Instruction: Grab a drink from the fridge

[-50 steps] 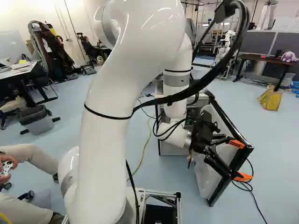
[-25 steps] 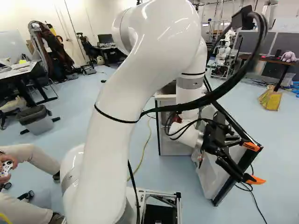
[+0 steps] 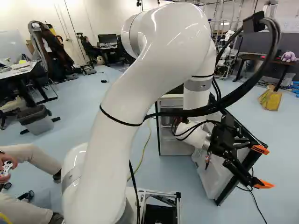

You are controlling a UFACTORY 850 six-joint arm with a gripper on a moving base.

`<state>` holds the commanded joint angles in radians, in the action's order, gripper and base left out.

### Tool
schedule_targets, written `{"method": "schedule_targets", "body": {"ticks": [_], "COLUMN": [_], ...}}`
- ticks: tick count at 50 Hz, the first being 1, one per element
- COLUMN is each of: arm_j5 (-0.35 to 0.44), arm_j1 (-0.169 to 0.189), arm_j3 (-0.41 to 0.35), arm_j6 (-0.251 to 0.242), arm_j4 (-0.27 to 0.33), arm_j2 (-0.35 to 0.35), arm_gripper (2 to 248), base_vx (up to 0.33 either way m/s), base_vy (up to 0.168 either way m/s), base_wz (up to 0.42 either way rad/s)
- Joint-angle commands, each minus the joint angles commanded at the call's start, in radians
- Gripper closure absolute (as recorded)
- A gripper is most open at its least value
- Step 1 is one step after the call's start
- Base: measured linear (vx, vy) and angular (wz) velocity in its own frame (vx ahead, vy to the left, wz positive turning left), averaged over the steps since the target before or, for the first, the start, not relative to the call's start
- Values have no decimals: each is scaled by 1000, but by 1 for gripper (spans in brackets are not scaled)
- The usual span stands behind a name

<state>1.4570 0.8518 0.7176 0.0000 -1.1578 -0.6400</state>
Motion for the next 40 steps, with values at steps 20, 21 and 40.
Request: {"method": "schedule_targets", "body": {"ticks": [20,21,40], "arm_j5": [0,0,7], "arm_j1": [18,19,4], "arm_j3": [-80,-86,-206], "arm_j6": [0,0,0], "arm_j4": [40,43,121], "arm_j2": [46,49,119], "arm_gripper": [3,3,3], "base_vx": [0,0,0], "base_vy": [0,0,0], "base_wz": [0,0,0]}}
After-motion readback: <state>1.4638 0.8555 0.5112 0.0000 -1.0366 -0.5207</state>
